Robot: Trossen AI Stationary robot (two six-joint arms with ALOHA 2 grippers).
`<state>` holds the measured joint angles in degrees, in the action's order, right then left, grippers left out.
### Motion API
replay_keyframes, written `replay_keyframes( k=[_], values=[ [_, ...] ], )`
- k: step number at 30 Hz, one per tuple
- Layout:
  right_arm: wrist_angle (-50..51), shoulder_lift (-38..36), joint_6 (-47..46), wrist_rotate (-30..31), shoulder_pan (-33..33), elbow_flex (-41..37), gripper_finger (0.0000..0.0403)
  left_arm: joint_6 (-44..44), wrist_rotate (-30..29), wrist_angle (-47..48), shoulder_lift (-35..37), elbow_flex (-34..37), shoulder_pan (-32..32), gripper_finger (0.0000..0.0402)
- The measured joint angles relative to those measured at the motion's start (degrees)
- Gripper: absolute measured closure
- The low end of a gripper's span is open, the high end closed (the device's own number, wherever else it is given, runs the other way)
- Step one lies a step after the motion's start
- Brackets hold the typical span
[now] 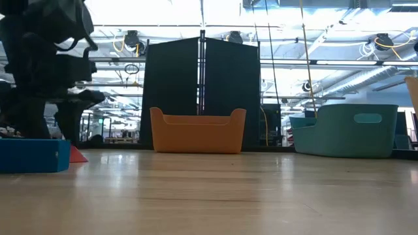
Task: Sort blocks by size
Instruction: Put the red triangular block into the yellow bin
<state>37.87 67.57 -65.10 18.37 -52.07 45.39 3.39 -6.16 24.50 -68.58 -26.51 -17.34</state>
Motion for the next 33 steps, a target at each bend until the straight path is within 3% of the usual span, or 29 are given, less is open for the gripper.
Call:
replay_keyframes(
  k=[13,17,24,28,33],
  values=[
    [-0.1,0.0,0.8,1.3,1.5,0.0,0.0248,-0.1,-0.1,-6.2,0.0,2.9,0.0,0.0219],
    [-2.2,0.0,4.2,1.8,2.6,0.0,0.0248,-3.9,-0.5,-6.3,0.0,3.1,0.2,0.0228],
    [-10.9,0.0,14.8,3.5,3.9,0.0,0.0248,-11.8,-1.0,-6.6,0.0,3.1,1.2,0.0280],
    [-16.4,0.0,23.5,4.8,4.7,0.0,0.0248,-15.1,-0.9,-10.1,-0.1,3.1,1.9,0.0287],
    [-18.3,0.0,38.8,12.5,6.7,0.0,0.0248,-15.0,1.0,-20.3,-0.1,3.1,4.1,0.0284]
  ],
)
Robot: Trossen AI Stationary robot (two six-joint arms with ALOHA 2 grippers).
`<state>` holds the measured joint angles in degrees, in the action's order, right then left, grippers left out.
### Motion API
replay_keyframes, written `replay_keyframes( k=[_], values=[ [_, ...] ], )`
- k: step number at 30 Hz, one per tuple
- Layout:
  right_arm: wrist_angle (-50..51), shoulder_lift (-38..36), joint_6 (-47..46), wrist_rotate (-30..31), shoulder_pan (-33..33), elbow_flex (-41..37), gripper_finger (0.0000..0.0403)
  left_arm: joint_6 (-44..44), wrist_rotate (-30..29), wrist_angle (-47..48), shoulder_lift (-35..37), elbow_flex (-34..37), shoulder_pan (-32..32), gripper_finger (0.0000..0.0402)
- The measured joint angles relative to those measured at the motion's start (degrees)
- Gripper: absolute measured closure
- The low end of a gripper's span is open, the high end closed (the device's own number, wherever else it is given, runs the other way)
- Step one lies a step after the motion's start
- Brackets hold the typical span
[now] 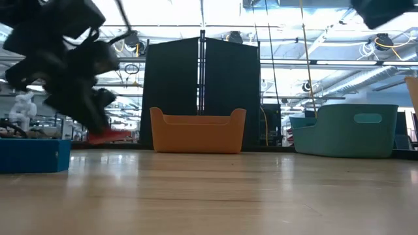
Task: Sort blocks by size
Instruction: Put the red triangular block into the yellow bin
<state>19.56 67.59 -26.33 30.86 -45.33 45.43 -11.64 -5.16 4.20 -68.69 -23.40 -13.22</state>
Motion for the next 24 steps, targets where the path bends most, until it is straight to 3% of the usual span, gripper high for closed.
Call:
replay_keyframes(
  k=[4,15,24],
  values=[
    [-1.1,0.0,10.6,4.8,2.7,0.0,0.0248,-0.1,4.4,-7.0,0.0,0.0,3.0,0.0284],
    [-10.9,7.5,35.3,4.8,13.5,0.0,0.0248,-4.7,12.0,-18.1,0.0,-0.1,8.4,0.0283],
    [-31.0,18.8,56.8,4.6,21.1,0.0,0.0248,-11.7,14.6,-24.5,-3.9,-0.4,9.1,0.0283]
  ],
)
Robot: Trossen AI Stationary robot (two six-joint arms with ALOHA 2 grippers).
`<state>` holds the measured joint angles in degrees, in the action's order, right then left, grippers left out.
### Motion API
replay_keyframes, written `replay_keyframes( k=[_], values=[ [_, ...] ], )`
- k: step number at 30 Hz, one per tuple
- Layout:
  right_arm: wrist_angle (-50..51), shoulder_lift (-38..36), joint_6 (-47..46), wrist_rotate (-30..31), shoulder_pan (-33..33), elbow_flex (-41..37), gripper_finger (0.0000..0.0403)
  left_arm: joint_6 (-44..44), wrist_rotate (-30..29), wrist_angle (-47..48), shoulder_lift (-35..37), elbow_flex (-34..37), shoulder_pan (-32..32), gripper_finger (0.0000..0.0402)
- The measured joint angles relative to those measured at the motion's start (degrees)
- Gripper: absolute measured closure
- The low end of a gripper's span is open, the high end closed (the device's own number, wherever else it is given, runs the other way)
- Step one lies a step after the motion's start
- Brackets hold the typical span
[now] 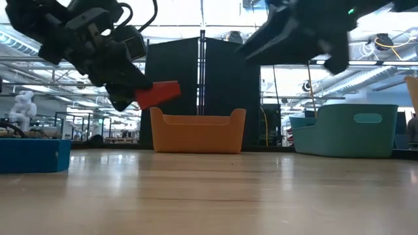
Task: Sort blocks by size
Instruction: Put the red triangular block into the yellow bin
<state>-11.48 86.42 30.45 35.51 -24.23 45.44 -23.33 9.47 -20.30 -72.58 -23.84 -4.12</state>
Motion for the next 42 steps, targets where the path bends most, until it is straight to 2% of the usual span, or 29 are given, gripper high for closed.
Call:
replay_keyframes(
  k=[3,8,17,25,30,38,42],
  values=[
    [-3.1,2.5,4.2,-3.6,2.0,0.2,0.0248,-0.4,1.1,-0.2,-2.5,-1.8,0.0,0.0283],
    [-3.9,6.0,4.8,-10.3,4.7,3.3,0.0248,0.0,2.8,-0.3,-7.0,-6.1,0.0,0.0283],
    [-3.1,11.4,7.3,-13.3,6.0,7.0,0.0248,4.3,7.5,-0.3,-15.5,-14.6,0.0,0.0283],
    [-2.0,12.1,5.6,-16.3,5.9,7.6,0.0250,6.2,10.5,-0.4,-21.2,-19.7,0.0,0.0283],
    [-1.0,12.1,5.2,-16.6,5.9,7.6,0.0280,7.4,11.4,-0.5,-22.9,-21.3,0.0,0.0283],
    [-0.6,12.1,5.3,-16.5,5.8,7.5,0.0365,8.9,11.6,-0.8,-22.9,-21.5,0.0,0.0283],
    [-0.5,12.1,5.4,-16.3,5.7,7.5,0.0367,10.3,10.8,-0.9,-22.9,-21.5,0.0,0.0282]
  ],
)
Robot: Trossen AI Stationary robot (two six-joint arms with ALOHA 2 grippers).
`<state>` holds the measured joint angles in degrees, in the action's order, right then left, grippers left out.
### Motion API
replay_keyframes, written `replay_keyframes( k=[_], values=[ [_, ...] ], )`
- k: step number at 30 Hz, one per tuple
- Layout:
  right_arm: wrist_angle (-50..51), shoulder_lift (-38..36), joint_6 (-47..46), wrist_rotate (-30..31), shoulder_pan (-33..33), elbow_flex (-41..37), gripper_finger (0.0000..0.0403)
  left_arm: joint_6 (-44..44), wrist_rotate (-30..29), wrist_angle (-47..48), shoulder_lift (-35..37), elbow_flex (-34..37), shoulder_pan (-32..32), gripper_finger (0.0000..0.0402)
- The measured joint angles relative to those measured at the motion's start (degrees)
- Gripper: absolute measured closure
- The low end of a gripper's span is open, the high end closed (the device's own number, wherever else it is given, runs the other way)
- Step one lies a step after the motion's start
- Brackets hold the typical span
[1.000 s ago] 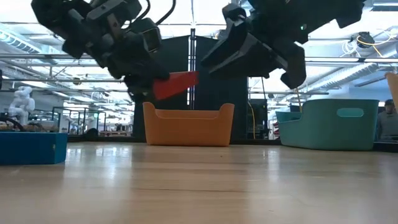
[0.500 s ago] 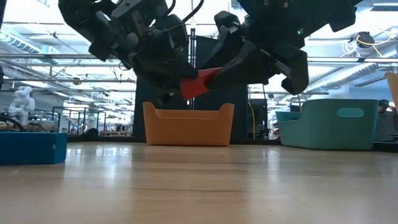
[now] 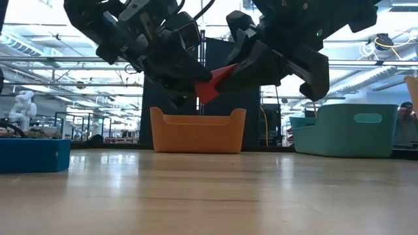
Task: Sort blocks by size
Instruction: Put the red triangular block into the yellow bin
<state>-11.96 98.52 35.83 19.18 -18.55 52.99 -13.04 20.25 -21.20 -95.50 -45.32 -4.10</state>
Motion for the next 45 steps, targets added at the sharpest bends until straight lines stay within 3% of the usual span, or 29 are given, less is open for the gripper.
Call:
replay_keyframes(
  k=[6,11,23,26,33,39,45],
  values=[
    [0.2,0.0,-0.9,1.4,-0.5,0.0,0.0367,-0.1,-0.6,-0.2,0.0,0.0,0.0,0.0259],
    [1.7,0.0,-1.6,6.7,-1.4,0.0,0.0368,-2.4,-1.5,1.3,0.0,-0.2,0.4,0.0244],
    [9.0,-2.1,-7.6,6.4,-2.6,0.0,0.0371,-4.6,2.4,-0.2,3.8,-0.1,1.8,0.0241],
    [11.2,-4.1,-9.4,6.5,-3.2,0.1,0.0371,-4.6,2.2,-0.3,4.8,-0.1,1.9,0.0224],
    [24.3,-11.2,-19.1,6.9,-6.3,0.0,0.0370,-4.6,2.0,8.5,6.0,-0.1,2.6,0.0171],
    [36.2,-19.7,-31.5,6.0,-10.7,0.0,0.0369,-4.3,-3.3,18.8,6.3,0.0,2.6,0.0166],
    [44.1,-28.8,-45.4,3.1,-15.4,0.0,0.0366,-4.0,-4.5,21.5,6.3,0.0,2.1,0.0166]
  ],
)
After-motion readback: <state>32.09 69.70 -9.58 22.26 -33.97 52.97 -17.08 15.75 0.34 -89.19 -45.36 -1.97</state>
